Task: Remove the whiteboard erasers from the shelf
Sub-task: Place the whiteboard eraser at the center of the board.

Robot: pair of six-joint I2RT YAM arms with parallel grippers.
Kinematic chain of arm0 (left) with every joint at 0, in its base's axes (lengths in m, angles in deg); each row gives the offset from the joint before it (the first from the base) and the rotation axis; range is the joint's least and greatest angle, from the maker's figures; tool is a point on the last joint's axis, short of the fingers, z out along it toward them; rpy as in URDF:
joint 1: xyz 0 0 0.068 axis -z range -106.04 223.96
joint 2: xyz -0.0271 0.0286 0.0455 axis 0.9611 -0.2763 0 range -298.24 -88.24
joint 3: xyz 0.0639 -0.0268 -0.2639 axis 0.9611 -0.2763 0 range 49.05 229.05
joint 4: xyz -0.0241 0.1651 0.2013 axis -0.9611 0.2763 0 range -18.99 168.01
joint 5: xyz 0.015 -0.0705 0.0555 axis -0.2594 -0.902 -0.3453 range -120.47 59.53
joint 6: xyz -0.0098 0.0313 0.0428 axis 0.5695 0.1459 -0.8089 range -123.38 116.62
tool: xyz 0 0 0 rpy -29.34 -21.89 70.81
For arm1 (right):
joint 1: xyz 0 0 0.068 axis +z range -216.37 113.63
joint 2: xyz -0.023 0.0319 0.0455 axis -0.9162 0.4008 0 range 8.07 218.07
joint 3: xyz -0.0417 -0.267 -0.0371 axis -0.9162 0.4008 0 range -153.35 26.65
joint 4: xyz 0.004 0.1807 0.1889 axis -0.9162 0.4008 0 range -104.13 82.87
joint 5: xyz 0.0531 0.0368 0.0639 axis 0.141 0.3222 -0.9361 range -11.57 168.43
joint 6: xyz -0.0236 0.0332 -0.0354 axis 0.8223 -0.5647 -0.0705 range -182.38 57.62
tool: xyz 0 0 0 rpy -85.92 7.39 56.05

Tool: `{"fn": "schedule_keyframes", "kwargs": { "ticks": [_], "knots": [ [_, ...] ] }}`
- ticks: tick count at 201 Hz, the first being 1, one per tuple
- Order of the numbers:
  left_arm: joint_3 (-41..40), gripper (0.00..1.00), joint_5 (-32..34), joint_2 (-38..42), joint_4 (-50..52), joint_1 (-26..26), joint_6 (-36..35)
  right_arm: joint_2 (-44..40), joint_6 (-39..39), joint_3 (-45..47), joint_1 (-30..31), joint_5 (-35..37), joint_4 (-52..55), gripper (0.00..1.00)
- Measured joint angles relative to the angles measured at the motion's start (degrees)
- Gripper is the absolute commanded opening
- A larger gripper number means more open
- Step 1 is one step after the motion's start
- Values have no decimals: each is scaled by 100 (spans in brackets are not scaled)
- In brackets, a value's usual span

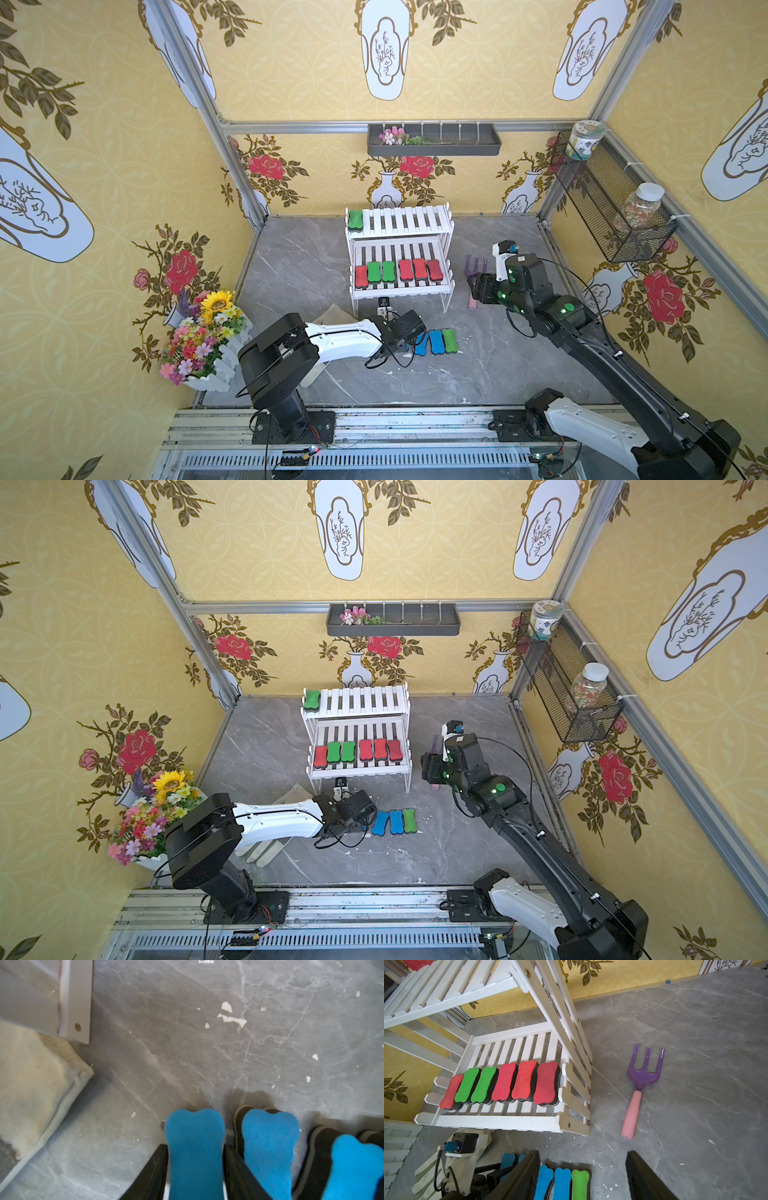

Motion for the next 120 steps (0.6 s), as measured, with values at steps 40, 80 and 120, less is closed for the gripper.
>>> {"fn": "schedule_keyframes", "kwargs": {
  "ticks": [40, 80, 120],
  "knots": [
    [46, 60, 26, 192, 186, 44, 13, -17, 2, 0, -4, 17, 7, 71],
    [442, 64, 138, 883, 769, 273, 149, -81, 2, 0, -4, 20, 7, 71],
    [1401, 72, 256, 1910, 1593, 251, 44, -140, 2, 0, -4, 20, 7, 73]
  ]
}}
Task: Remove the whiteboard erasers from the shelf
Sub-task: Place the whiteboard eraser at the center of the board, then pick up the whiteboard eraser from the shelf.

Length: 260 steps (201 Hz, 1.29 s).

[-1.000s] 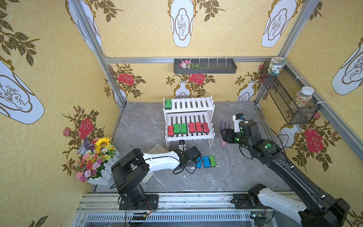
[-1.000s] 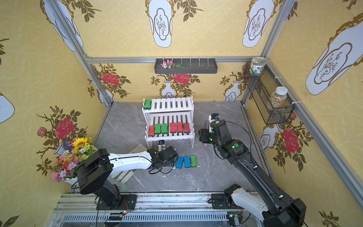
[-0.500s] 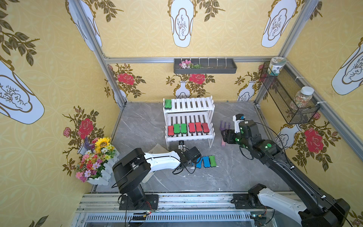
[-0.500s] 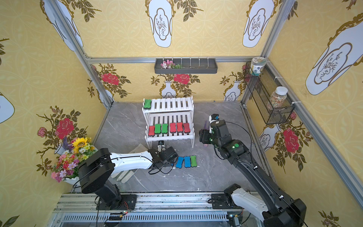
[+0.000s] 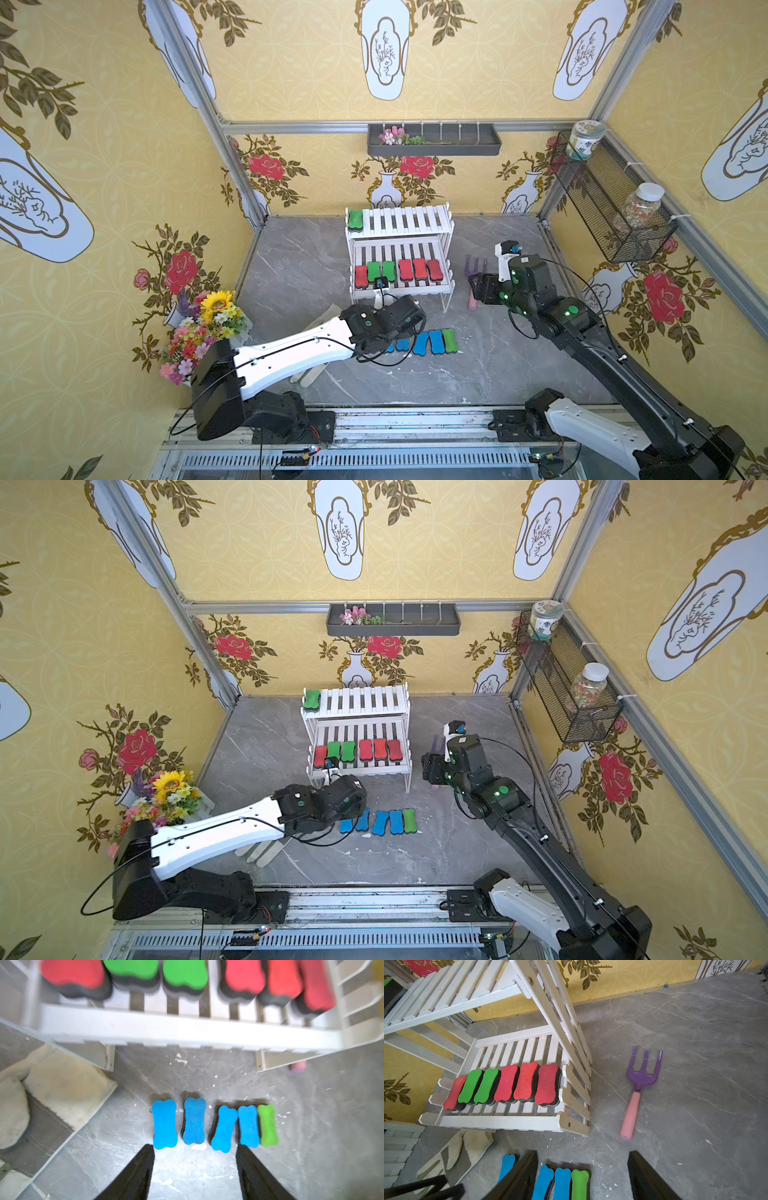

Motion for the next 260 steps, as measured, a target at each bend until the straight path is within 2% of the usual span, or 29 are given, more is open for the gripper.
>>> {"fn": "schedule_keyframes", "kwargs": {
  "ticks": [23, 47, 66, 92, 110, 139, 184, 260],
  "knots": [
    [793, 74, -72, 343, 212, -610, -457, -9, 11, 0, 0, -9, 0, 74],
    [1703, 78, -111, 249, 372, -1257, -1152, -48, 66, 22, 0, -164, -9, 75],
    [2540, 78, -203, -120, 474, -1731, -1742, -39, 101, 50, 0, -485, -39, 75],
    [3504, 72, -227, -715, 667, -2273, -2413, 190, 127, 79, 17, -1261, -319, 75],
    [4009, 69, -262, -1001, 754, -2518, -2815, 439, 153, 44, 153, -1808, -476, 75],
    [4607, 67, -249, -1508, 927, -2966, -3327, 761, 280, -208, 570, -2140, -483, 75],
    [5213, 60, -249, -2201, 1174, -3241, -3832, 981, 428, -442, 800, -2074, -468, 75],
    [5770, 59, -229, -2953, 1320, -3314, -4142, 1016, 431, -457, 811, -1910, -444, 75]
  ]
}}
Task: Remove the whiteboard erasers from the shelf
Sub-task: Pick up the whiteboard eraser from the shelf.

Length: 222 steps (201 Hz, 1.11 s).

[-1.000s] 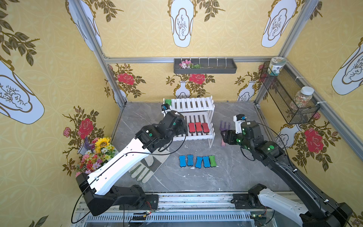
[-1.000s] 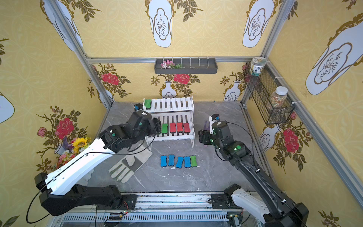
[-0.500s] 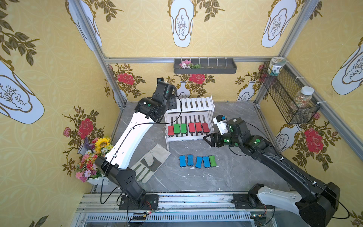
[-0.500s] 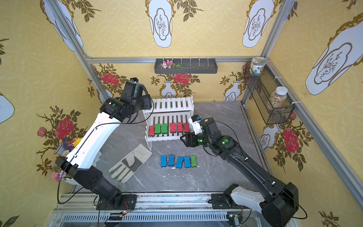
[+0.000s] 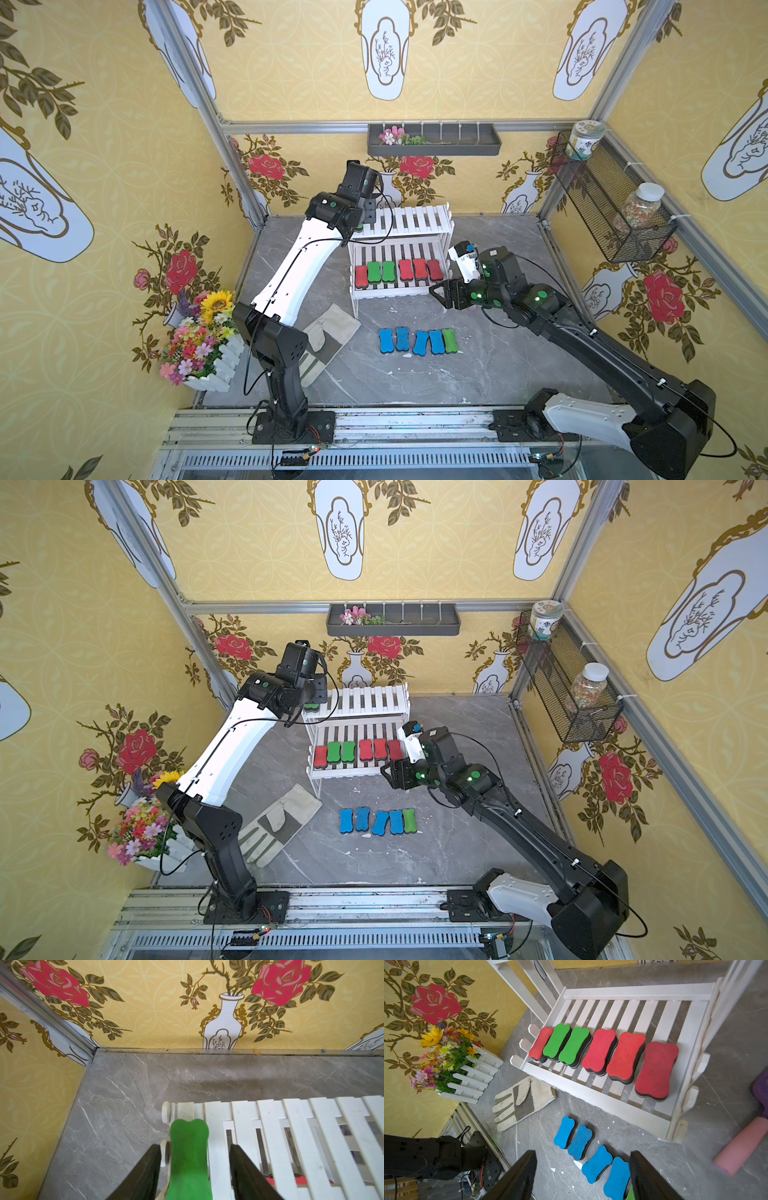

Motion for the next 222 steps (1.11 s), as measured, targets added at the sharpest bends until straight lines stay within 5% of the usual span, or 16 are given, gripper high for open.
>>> {"fn": "schedule_keyframes", "kwargs": {
  "ticks": [222],
  "knots": [
    [-649, 47, 210, 72, -328, 20, -37, -98, 105, -7, -13, 404, 46, 75]
  ]
}}
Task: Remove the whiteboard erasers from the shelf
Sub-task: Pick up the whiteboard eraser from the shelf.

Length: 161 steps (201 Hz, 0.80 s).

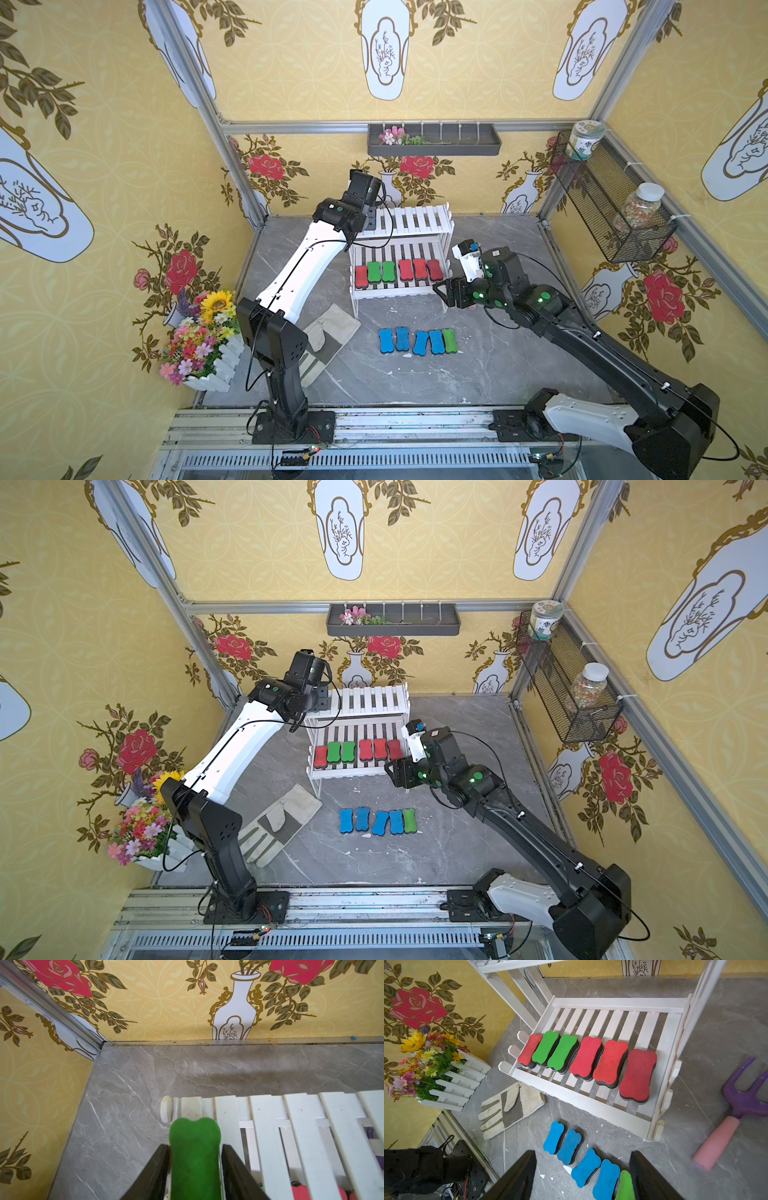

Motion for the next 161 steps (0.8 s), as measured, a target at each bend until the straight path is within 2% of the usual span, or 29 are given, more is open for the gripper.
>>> {"fn": "schedule_keyframes", "kwargs": {
  "ticks": [36, 71, 110, 161],
  "knots": [
    [0, 46, -11, -44, 35, 15, 0, -7, 0, 0, -2, 20, 59, 75],
    [-50, 38, 2, -81, 31, 26, 26, -22, 0, 0, -17, 37, 98, 75],
    [-26, 38, 26, -57, 28, 61, 61, -39, 0, 0, -28, 37, 107, 75],
    [0, 37, 323, 592, 15, 605, 232, -85, 0, 0, -52, 87, 105, 76]
  ]
}}
